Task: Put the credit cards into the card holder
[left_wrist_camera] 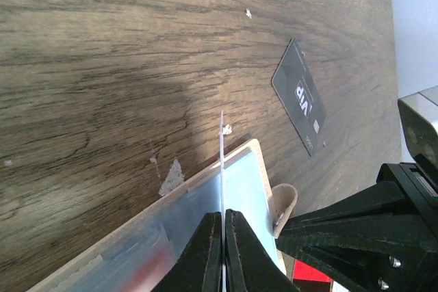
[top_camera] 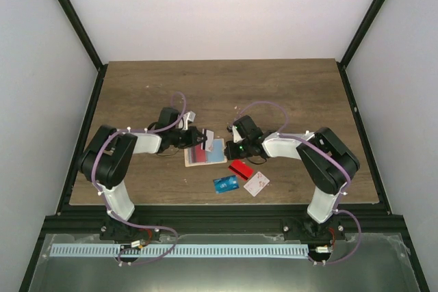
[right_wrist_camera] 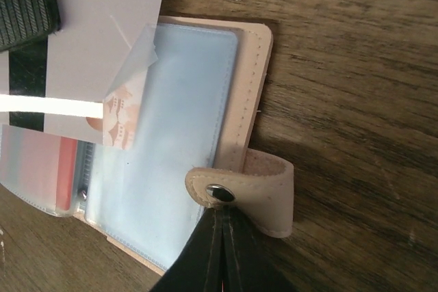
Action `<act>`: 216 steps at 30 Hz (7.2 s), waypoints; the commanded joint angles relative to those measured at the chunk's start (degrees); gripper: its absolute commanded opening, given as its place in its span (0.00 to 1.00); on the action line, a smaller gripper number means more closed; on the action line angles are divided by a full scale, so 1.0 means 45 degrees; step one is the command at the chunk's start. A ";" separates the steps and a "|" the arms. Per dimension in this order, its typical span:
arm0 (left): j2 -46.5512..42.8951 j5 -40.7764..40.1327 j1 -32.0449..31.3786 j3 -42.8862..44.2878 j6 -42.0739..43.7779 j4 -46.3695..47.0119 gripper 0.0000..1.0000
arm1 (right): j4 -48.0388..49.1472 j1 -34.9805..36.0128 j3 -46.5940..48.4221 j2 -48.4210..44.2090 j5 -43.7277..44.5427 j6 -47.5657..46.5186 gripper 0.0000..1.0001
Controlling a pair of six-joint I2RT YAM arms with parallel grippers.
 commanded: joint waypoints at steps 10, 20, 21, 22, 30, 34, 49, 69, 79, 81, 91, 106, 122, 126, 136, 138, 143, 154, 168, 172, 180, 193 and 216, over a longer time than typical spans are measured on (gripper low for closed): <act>0.0121 -0.0885 -0.0680 -0.1251 -0.1569 0.1559 0.04 | -0.0182 0.0033 -0.0532 0.0580 0.0182 0.0318 0.01; -0.0372 -0.2150 -0.1504 -0.1846 -0.2652 0.1753 0.04 | -0.0180 0.0033 -0.0703 0.0512 0.0253 0.0525 0.01; -0.0374 -0.2185 -0.1575 -0.1844 -0.2701 0.1733 0.04 | -0.0173 0.0024 -0.0719 0.0516 0.0256 0.0543 0.01; -0.0397 -0.2246 -0.1642 -0.1875 -0.2758 0.1723 0.04 | -0.0174 0.0026 -0.0716 0.0516 0.0249 0.0560 0.01; -0.0405 -0.2485 -0.2109 -0.2021 -0.2963 0.1800 0.04 | -0.0103 0.0029 -0.0862 0.0361 0.0233 0.0639 0.01; -0.0390 -0.2400 -0.2244 -0.2016 -0.2808 0.1773 0.04 | -0.0068 0.0026 -0.0907 0.0293 0.0195 0.0635 0.01; 0.0209 -0.1145 -0.2274 -0.1268 -0.0692 0.0855 0.04 | -0.0135 0.0025 -0.0883 0.0077 0.0291 0.0550 0.01; -0.0131 -0.3081 -0.1976 -0.0263 -0.0100 -0.1766 0.09 | -0.0713 0.0024 -0.0916 -0.0806 0.1130 0.0436 0.01; -0.0381 -0.2707 -0.1724 -0.0396 -0.0069 -0.1974 0.10 | -0.0259 0.0024 -0.0914 -0.0054 0.0834 0.0496 0.01; -0.0360 -0.2683 -0.1675 -0.0247 0.0186 -0.2343 0.11 | -0.0220 0.0033 -0.0867 0.0079 0.0826 0.0517 0.01; 0.0144 -0.2061 -0.1590 0.0063 0.0789 -0.2778 0.11 | -0.0240 0.0020 -0.0718 0.0242 0.0823 0.0575 0.01; 0.0892 -0.1196 -0.1668 0.0247 0.0202 -0.1804 0.11 | -0.0305 0.0023 -0.0631 0.0357 0.0809 0.0577 0.01; 0.0396 -0.1332 -0.1722 0.0124 -0.0089 -0.2073 0.16 | -0.0410 0.0025 -0.0515 0.0421 0.0885 0.0512 0.01; -0.0074 -0.1672 -0.1727 0.0294 0.0140 -0.2845 0.26 | -0.0385 0.0023 -0.0585 0.0334 0.0930 0.0535 0.01; -0.0615 -0.2251 -0.1727 0.0610 0.0242 -0.4040 0.39 | -0.0395 0.0028 -0.0649 0.0186 0.0967 0.0567 0.01; -0.0732 -0.2281 -0.1744 0.0652 0.0241 -0.4175 0.44 | -0.0414 0.0023 -0.0623 0.0148 0.0971 0.0557 0.01; -0.1117 -0.2229 -0.1761 0.0693 0.0261 -0.4417 0.49 | -0.0489 0.0033 -0.0546 0.0089 0.0990 0.0530 0.01; -0.1712 -0.2447 -0.1766 0.0873 0.0941 -0.5454 0.66 | -0.0760 0.0023 -0.0177 -0.0742 0.0530 0.0446 0.01; -0.3465 -0.4567 -0.1766 0.0900 0.1464 -0.6751 0.41 | 0.0501 0.0023 -0.0208 -0.2119 -0.2282 0.1206 0.01; -0.3101 -0.4864 -0.1766 0.0770 0.1649 -0.6667 0.24 | 0.1053 0.0038 -0.0109 -0.1802 -0.2937 0.1610 0.01; -0.2170 -0.4628 -0.1766 0.0587 0.1876 -0.6003 0.04 | 0.1357 0.0270 0.0495 -0.0407 -0.3349 0.2052 0.06; -0.1455 -0.4576 -0.1764 0.0475 0.2185 -0.5798 0.04 | 0.0317 0.0468 0.1212 0.0780 -0.1891 0.2113 0.23; -0.0946 -0.4452 -0.1766 0.0184 0.2332 -0.5487 0.04 | 0.0424 0.0500 0.1750 0.1559 -0.2178 0.2160 0.25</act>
